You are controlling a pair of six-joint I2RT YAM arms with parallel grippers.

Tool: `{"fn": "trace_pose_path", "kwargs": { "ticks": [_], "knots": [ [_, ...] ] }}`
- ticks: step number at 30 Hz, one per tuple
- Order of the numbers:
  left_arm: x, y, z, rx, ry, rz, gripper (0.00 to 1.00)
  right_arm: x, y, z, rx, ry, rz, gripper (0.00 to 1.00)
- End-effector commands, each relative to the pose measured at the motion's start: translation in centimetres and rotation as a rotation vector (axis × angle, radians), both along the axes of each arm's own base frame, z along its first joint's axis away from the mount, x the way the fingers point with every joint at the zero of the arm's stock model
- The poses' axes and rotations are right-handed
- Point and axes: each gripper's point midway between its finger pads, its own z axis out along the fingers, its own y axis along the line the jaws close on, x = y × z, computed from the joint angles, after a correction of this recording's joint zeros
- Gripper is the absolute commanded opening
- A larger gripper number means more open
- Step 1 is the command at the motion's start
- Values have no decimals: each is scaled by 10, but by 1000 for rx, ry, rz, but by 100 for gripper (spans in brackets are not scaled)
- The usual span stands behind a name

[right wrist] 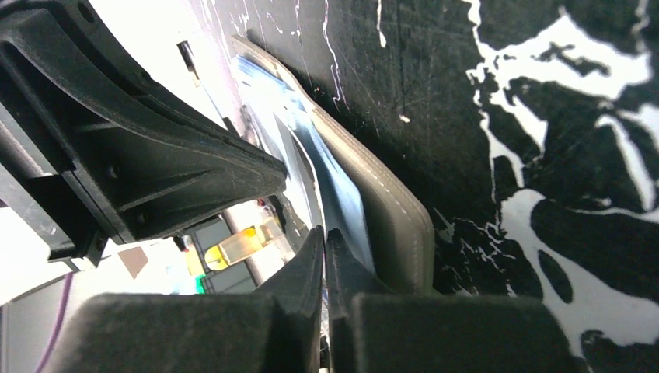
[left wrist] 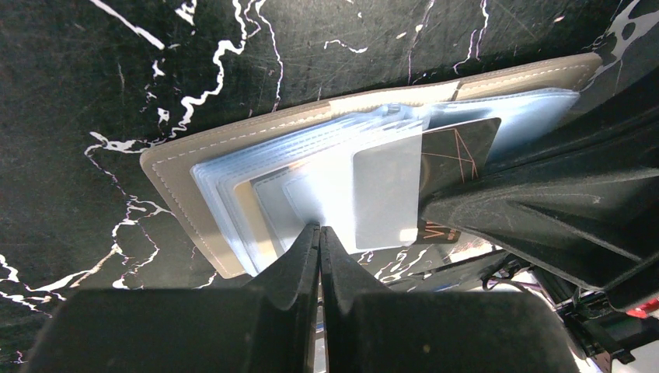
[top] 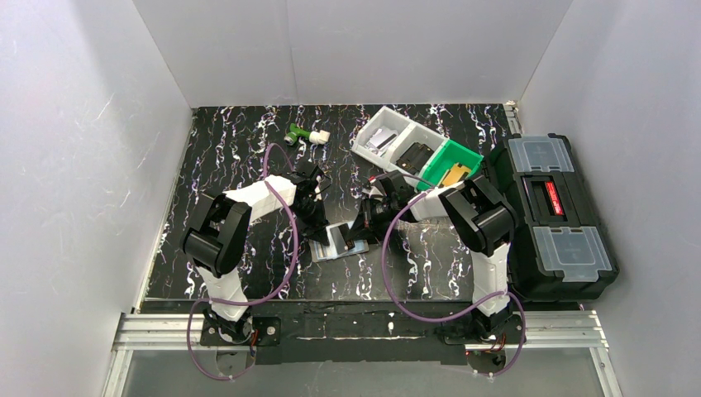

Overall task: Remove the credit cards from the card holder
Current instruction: Remove the credit card from the card holder.

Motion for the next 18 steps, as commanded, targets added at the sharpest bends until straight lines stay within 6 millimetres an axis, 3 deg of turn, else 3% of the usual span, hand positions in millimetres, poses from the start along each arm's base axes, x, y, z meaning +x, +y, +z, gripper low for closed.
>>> {"fn": "trace_pose_path", "kwargs": {
  "ticks": [1,18],
  "knots": [
    [-14,33,-36,172,41,-22,0,3,-3,-7,-48,-25,-12,1],
    [-16,36,-36,182,41,-23,0,13,-34,1,-144,-119,-69,1]
  ]
}}
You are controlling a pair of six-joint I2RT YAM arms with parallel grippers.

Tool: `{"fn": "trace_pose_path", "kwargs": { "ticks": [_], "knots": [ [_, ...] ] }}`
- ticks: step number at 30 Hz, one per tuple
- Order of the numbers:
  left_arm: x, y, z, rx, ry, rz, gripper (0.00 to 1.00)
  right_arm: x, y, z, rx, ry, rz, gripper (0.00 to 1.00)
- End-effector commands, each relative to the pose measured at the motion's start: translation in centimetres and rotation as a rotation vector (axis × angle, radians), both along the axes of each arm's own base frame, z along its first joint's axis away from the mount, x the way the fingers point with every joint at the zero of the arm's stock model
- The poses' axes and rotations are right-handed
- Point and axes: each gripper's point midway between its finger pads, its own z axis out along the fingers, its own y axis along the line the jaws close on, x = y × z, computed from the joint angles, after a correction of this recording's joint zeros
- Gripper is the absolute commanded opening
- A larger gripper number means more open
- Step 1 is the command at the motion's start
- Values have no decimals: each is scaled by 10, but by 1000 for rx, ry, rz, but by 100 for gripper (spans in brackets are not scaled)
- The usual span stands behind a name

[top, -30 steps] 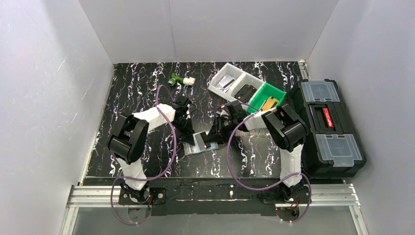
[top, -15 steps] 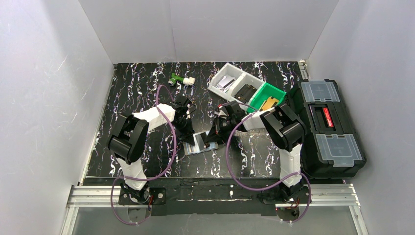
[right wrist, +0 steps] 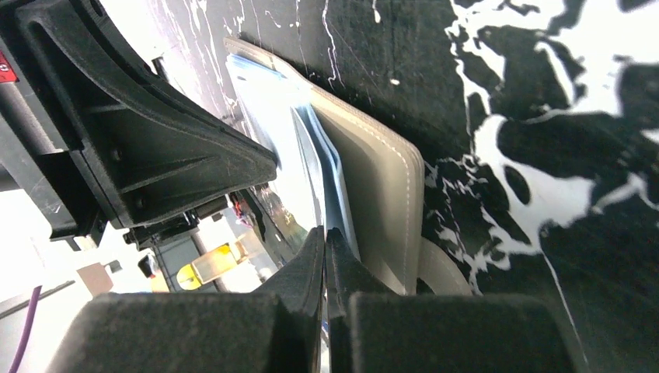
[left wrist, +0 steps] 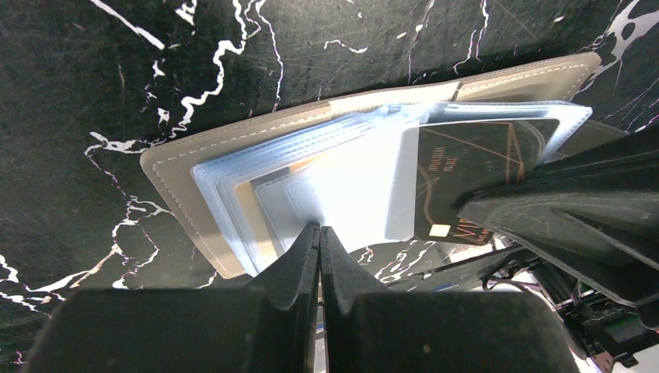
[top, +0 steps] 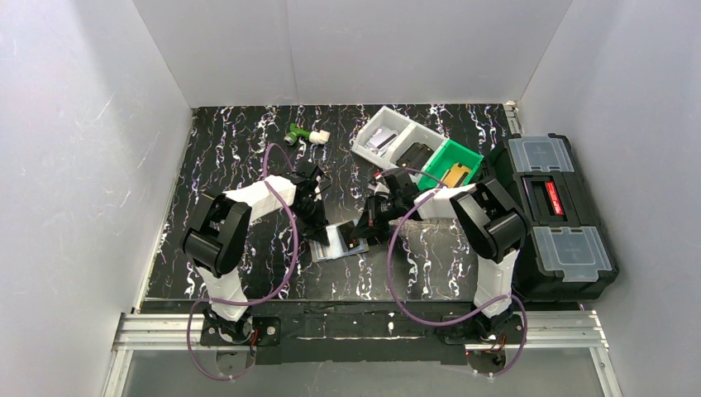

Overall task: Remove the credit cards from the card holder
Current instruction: Remove the credit card from the card holder.

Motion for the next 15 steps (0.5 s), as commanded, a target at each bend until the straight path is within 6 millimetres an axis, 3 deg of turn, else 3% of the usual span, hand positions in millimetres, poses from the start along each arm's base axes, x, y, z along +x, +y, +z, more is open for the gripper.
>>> {"fn": "trace_pose_path", "kwargs": {
  "ticks": [1,15],
  "knots": [
    [-16,36,-36,181,39,-24,0,7,-22,-4,-86,-37,-47,1],
    [-4,29,-20,152,1,-32,0,13,-30,39,-76,-107,-69,1]
  ]
}}
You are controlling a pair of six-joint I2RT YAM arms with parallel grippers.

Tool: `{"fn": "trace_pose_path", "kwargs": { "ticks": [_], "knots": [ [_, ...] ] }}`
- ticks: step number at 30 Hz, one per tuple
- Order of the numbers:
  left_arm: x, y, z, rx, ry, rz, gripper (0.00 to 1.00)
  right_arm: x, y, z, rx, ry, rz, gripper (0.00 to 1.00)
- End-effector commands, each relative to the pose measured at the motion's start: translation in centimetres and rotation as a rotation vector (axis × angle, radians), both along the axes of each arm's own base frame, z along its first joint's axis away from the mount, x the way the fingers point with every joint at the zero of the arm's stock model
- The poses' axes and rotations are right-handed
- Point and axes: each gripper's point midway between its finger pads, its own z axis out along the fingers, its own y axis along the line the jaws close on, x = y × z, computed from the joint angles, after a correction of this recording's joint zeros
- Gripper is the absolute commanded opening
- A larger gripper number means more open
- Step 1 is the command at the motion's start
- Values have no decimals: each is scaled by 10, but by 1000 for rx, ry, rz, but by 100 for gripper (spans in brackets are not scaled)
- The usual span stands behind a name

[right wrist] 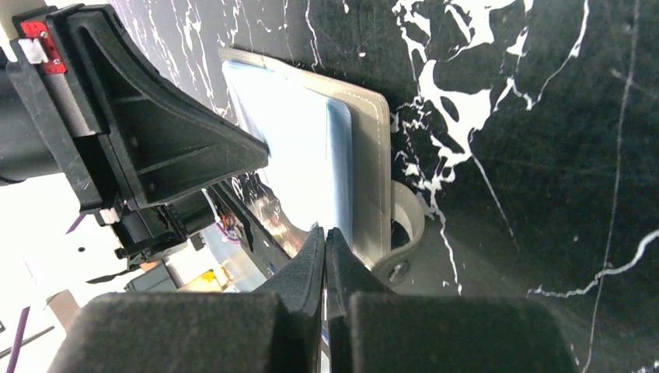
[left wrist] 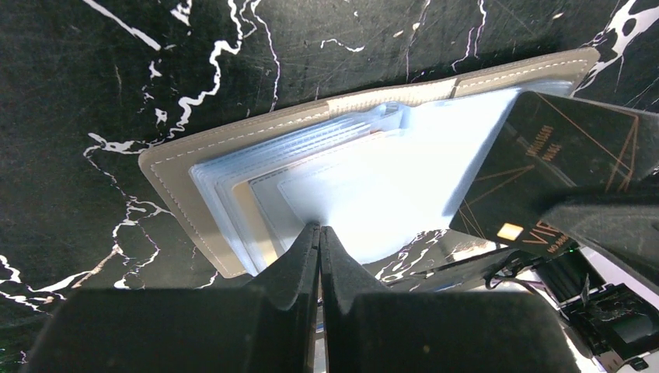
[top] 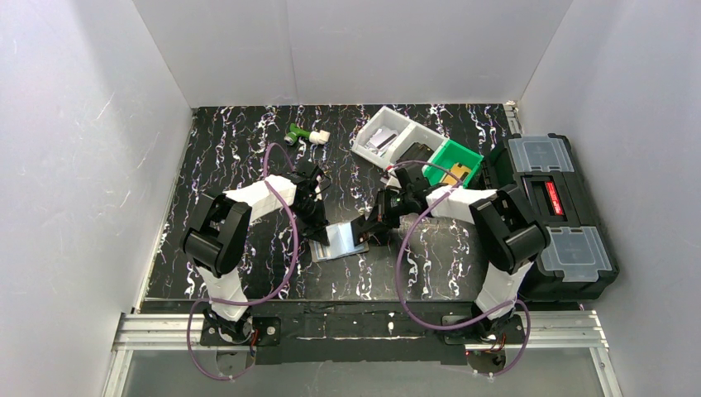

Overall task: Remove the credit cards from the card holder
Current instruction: Remove the credit card from the card holder, then place the credit card in the storage box.

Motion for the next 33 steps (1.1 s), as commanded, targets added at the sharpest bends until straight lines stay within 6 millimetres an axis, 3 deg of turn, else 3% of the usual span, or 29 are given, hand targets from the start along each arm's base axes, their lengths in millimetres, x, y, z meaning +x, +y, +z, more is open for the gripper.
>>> {"fn": "trace_pose_path", "kwargs": {
  "ticks": [1,8,14,21,26,33],
  "knots": [
    [-3,27,-19,147,-4,-28,0,3,-2,28,5,-56,4,1],
    [25,11,25,81,-110,-55,3,15,-3,72,10,-140,-16,1],
    [42,3,72,31,-218,-74,34,26,-10,110,5,-214,-60,1],
    [41,6,96,20,-274,-82,58,43,-28,139,-2,-278,-148,1],
    [34,8,100,10,-281,-87,65,76,-53,149,-48,-304,-263,1],
    [24,11,98,-7,-278,-108,67,141,-101,145,-95,-299,-446,1]
  ]
}}
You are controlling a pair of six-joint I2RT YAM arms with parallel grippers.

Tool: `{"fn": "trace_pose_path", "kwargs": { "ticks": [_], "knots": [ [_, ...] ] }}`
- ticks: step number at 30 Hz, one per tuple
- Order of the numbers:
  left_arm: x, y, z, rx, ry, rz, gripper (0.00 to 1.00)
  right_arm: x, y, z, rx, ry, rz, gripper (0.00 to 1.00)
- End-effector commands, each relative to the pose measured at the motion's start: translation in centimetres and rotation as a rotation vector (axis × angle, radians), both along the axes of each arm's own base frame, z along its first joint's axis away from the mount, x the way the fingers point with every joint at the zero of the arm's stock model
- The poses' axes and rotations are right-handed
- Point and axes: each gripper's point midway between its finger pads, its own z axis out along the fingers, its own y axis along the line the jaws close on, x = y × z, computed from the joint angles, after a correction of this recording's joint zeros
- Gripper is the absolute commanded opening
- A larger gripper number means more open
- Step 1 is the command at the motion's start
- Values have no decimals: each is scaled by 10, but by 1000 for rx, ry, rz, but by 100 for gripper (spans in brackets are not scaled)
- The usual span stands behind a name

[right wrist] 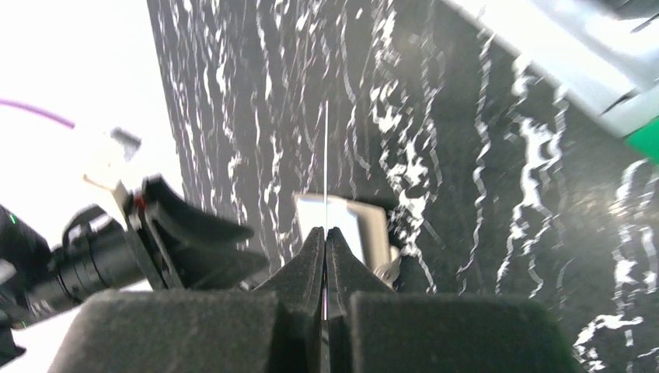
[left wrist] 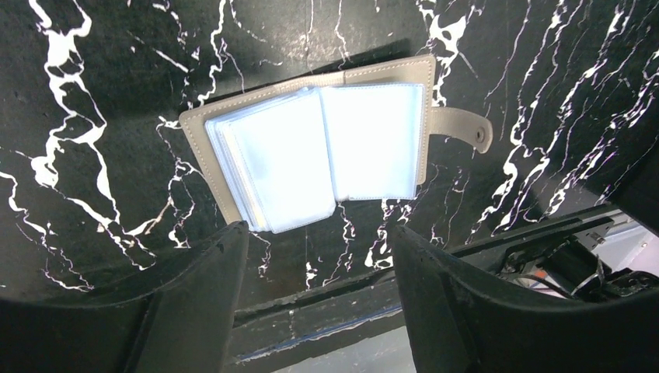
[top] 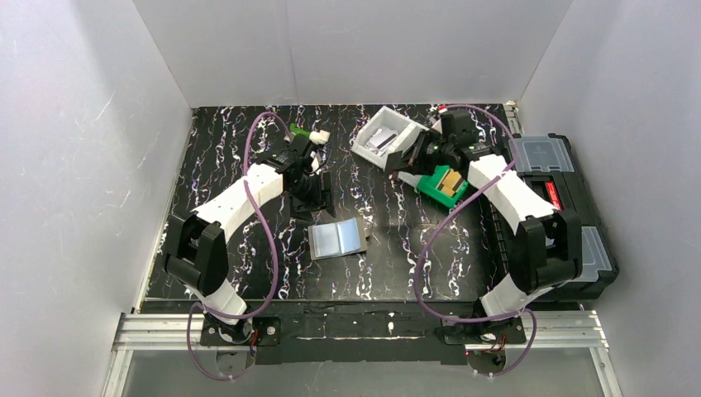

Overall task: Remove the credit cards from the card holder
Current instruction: Place the credit card in the storage box.

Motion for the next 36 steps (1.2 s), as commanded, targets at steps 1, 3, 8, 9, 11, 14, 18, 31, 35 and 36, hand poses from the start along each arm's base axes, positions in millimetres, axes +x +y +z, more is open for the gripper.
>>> {"fn": "trace_pose_path", "kwargs": {
  "ticks": [1,3,8,9,11,14,18,31,35,36],
  "knots": [
    [-14,6,8,-14,-10,-29,67,47,-32,5,-17,-21,-126,1],
    [-16,6,9,-22,-16,-32,67,64,-44,0,-43,-13,-165,1],
    [-18,7,16,-31,-41,-38,67,100,-66,-9,-98,0,-241,1],
    [-18,7,17,-32,-45,-39,68,105,-69,-11,-106,4,-254,1],
    [-19,7,17,-37,-45,-40,68,116,-75,-16,-129,14,-283,1],
    [-21,7,19,-47,-47,-39,68,128,-83,-28,-174,33,-311,1],
    [-23,8,19,-47,-46,-36,68,139,-87,-38,-205,58,-326,1],
    [-28,12,20,-37,-44,-27,68,163,-85,-36,-202,61,-308,54],
    [-29,13,18,-33,-41,-23,68,159,-85,-20,-199,43,-300,72],
    [-30,14,18,-32,-38,-22,68,156,-85,-14,-194,38,-296,76]
  ]
}}
